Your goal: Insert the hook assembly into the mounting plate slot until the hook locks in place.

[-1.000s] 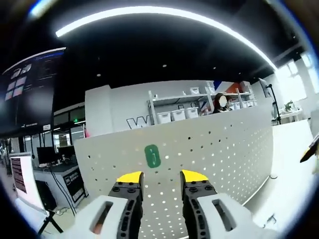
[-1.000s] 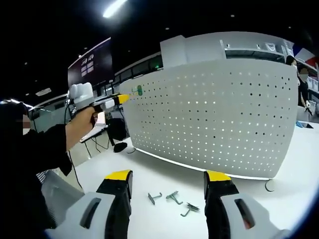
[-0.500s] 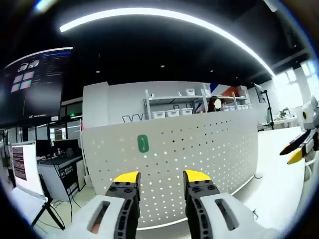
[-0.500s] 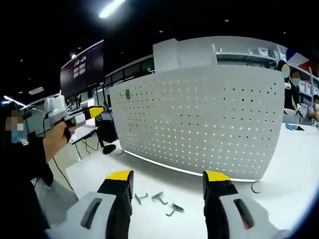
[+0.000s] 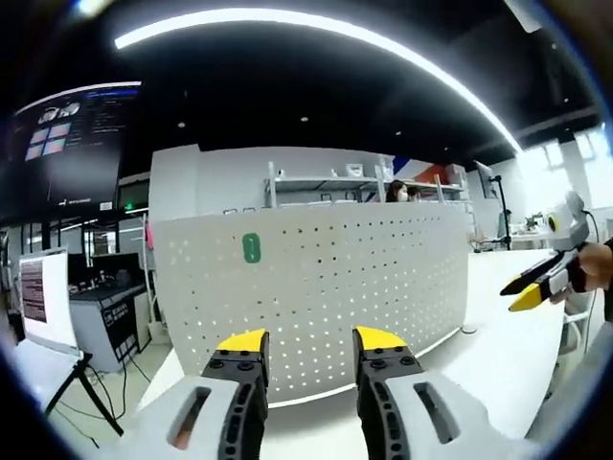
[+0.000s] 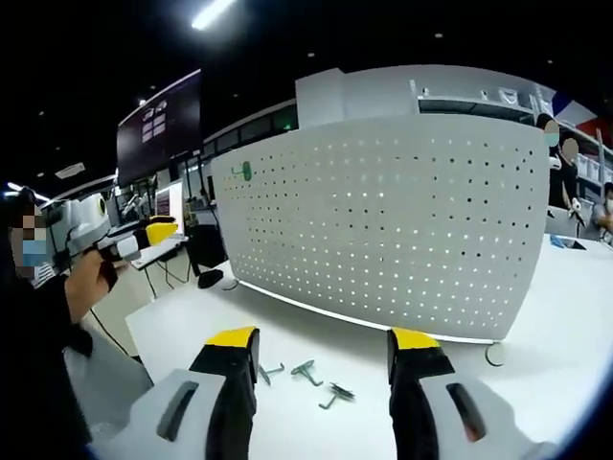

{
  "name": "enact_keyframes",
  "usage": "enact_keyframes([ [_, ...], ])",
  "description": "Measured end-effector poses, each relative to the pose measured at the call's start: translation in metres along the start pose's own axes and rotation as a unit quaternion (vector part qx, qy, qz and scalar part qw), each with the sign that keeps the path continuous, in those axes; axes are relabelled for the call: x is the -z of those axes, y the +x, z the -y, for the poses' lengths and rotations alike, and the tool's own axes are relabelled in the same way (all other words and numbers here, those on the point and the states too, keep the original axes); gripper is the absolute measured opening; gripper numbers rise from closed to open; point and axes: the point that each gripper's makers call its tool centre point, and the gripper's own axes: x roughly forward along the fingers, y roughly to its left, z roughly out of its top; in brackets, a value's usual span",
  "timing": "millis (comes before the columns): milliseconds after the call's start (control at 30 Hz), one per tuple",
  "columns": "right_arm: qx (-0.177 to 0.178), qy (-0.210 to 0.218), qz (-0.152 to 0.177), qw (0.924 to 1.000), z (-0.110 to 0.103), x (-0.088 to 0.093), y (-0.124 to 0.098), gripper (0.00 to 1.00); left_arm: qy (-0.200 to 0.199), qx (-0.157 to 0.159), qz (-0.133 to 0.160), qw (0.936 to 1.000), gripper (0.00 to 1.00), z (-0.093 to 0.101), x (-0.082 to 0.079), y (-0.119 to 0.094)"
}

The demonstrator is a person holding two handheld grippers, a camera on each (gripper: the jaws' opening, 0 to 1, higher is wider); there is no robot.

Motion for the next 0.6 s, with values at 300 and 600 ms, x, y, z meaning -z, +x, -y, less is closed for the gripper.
enact_keyframes([
  [300, -0.014, -0.012, -0.016, 0.9997, -0.003, 0.009, 0.012, 0.51, -0.007, 0.003, -0.017, 0.9998, 0.37, 0.004, 0.019, -0.019],
  [600, -0.026, -0.072, -0.058, 0.9953, 0.001, 0.030, 0.034, 0.47, -0.011, 0.021, -0.027, 0.9993, 0.44, 0.015, 0.033, -0.020],
])
